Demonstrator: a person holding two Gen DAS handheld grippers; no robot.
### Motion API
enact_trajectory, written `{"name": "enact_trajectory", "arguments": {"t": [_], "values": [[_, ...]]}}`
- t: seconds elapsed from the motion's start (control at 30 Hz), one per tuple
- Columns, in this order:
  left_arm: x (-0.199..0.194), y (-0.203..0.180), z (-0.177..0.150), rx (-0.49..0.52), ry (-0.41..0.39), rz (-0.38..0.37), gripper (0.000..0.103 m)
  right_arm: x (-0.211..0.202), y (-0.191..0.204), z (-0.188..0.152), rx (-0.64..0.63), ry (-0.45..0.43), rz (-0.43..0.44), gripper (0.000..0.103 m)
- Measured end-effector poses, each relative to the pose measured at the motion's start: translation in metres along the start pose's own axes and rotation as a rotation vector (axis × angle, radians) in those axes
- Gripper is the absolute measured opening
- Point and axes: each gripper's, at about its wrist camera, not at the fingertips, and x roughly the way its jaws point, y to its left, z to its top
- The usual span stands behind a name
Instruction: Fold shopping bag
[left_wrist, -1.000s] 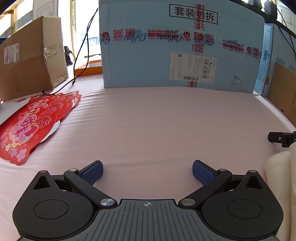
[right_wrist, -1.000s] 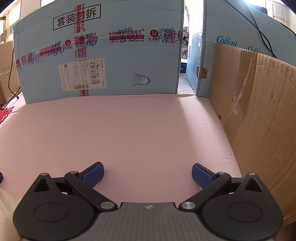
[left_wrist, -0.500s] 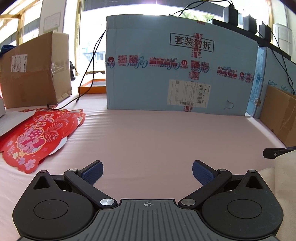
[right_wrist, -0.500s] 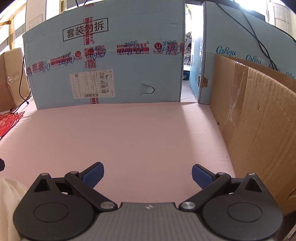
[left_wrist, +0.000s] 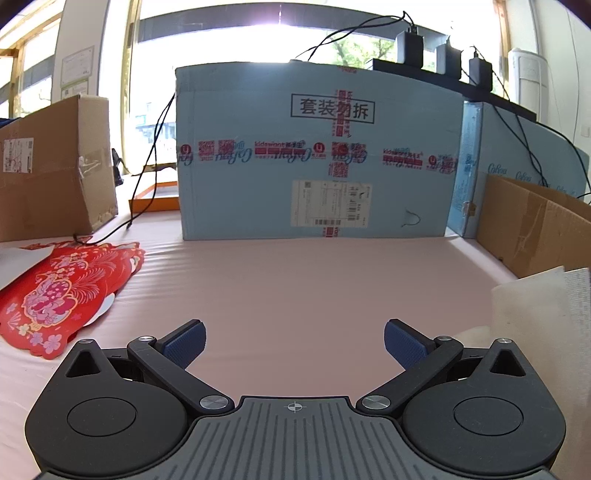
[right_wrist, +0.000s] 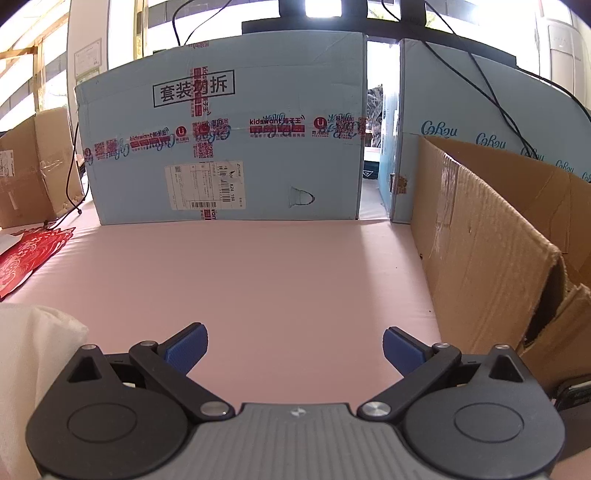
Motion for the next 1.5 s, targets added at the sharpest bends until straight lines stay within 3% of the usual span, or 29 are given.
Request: {"name": "enact_trajectory", "arguments": {"t": [0.27,0.47,0.7,1.03,1.27,1.3,1.37,1.5], "values": [[-0.038,-0.02,0.0,0.01,-0.068,-0.171,0.103,-0.036,-0.005,-0.014,-0.012,-0.043,0.007,0.099],[-0.046,-0.044,-0.005,0.056,-0.048,-0.265,0.103,-0.062,-0.011,-0.03,-0.034,-0.043,0.015,0.099],[-0.017,-0.08,-0.001,0.144,0.072,-0.344,0.103,-0.076,-0.018,-0.052,-0.075,0.013,0.029,0.098],[0.029,-0.096,0.0,0.18,0.237,-0.354,0.103,-0.077,-0.014,-0.068,-0.096,0.078,0.103,0.098],[0.044,-0.086,-0.005,0.176,0.295,-0.365,0.079,-0.067,-0.012,-0.066,-0.077,0.104,0.169,0.098],[0.045,-0.083,-0.005,0.169,0.293,-0.366,0.074,-0.066,-0.012,-0.065,-0.075,0.109,0.181,0.098],[0.047,-0.075,-0.003,0.14,0.294,-0.387,0.049,-0.061,-0.011,-0.064,-0.066,0.124,0.217,0.098],[0.047,-0.059,0.004,0.084,0.261,-0.435,0.032,-0.052,-0.008,-0.061,-0.042,0.145,0.293,0.098]]}}
